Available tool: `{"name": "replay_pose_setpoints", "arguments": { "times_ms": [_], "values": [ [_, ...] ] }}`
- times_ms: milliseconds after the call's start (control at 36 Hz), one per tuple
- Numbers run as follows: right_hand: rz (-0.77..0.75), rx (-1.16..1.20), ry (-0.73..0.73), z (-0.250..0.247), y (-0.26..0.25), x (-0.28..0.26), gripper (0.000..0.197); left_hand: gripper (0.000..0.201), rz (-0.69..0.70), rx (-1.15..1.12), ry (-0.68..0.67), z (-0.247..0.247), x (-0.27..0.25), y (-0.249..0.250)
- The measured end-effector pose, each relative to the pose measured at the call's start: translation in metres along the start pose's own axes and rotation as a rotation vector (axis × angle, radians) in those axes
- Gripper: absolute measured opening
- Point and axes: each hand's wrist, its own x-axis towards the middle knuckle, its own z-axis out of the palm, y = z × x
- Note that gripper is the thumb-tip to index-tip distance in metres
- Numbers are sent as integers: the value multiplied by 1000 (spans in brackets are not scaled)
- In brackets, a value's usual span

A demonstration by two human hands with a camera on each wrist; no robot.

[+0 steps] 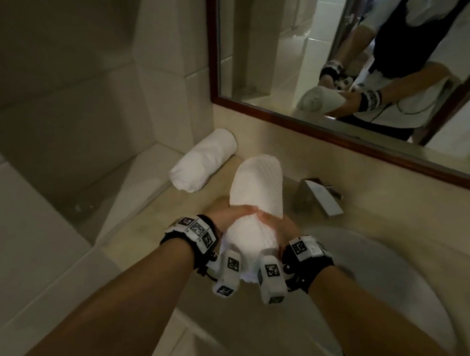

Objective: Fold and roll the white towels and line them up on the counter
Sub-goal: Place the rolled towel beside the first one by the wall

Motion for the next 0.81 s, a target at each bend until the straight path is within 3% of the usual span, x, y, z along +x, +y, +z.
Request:
{"name": "replay_pose_setpoints", "arguments": {
  "times_ms": [56,139,278,417,528,639,722,805],
  "values": [
    [-3,41,-2,18,-2,3,93,96,-20,55,-9,-25,31,-18],
    [-22,63,48,32,-4,20,108,100,-55,146,-50,-50,65,-35],
    [49,162,48,38,-15,58,68,94,-19,337,-116,-54,48,15],
    [107,265,28,43,-25,114,84,89,44,483,-101,-69,94,36],
    [186,214,68,53,-42,149,67,110,17,620,-126,-83,134,53],
    [275,152,65,61,-46,201,89,84,-44,680,-110,-96,176,59],
    [327,104,69,75,-55,224,70,78,-18,737,-72,-103,199,52],
    [381,-93,110,84,-57,241,66,87,-22,854,33,-106,209,41]
  ]
}}
